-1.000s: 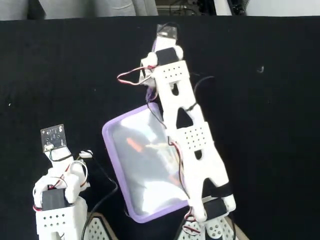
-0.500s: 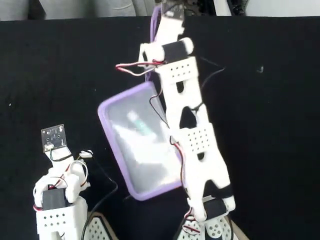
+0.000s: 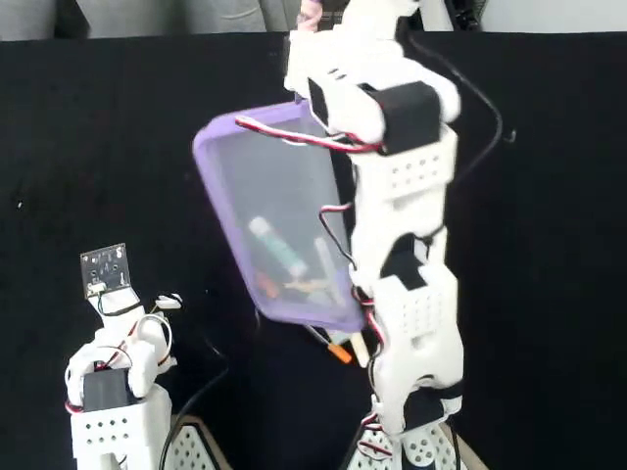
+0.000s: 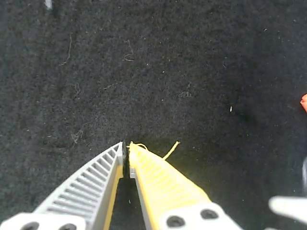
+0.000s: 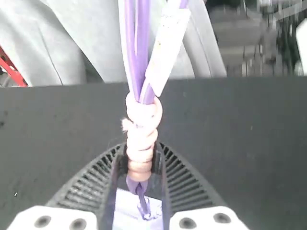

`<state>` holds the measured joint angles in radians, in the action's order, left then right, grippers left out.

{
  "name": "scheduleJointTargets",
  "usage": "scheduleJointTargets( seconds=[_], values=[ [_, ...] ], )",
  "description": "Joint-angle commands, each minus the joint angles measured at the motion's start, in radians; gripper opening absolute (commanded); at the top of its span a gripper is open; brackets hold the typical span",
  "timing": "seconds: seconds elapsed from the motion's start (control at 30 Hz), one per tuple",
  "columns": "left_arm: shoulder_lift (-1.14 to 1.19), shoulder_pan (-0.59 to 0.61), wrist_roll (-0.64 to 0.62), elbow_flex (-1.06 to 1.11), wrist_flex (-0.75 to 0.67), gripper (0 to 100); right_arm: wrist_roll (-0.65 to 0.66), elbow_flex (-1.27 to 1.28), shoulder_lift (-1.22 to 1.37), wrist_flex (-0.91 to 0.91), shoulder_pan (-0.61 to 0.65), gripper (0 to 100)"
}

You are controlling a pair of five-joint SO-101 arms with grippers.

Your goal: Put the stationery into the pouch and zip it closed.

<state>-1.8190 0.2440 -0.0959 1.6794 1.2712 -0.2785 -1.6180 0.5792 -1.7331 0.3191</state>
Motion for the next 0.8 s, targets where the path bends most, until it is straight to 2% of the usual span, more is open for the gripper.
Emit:
scheduleJointTargets(
  seconds=[0.0, 0.2, 0.33, 0.5, 0.77],
  values=[
    [-0.005, 0.004, -0.005, 0.021, 0.003, 3, 0.055, -0.048, -0.137, -0.034, -0.014, 1.1],
    [-0.005, 0.004, -0.005, 0.021, 0.003, 3, 0.068, -0.047, -0.183, -0.034, 0.028, 1.1],
    [-0.005, 0.004, -0.005, 0.021, 0.003, 3, 0.157, -0.042, -0.179, -0.034, 0.098, 1.1],
    [-0.005, 0.004, -0.005, 0.021, 0.003, 3, 0.241, 0.082, -0.186, -0.034, 0.164, 1.1],
    [-0.005, -0.004, -0.006, 0.021, 0.003, 3, 0.255, 0.133, -0.186, -0.034, 0.178, 1.1]
  ],
)
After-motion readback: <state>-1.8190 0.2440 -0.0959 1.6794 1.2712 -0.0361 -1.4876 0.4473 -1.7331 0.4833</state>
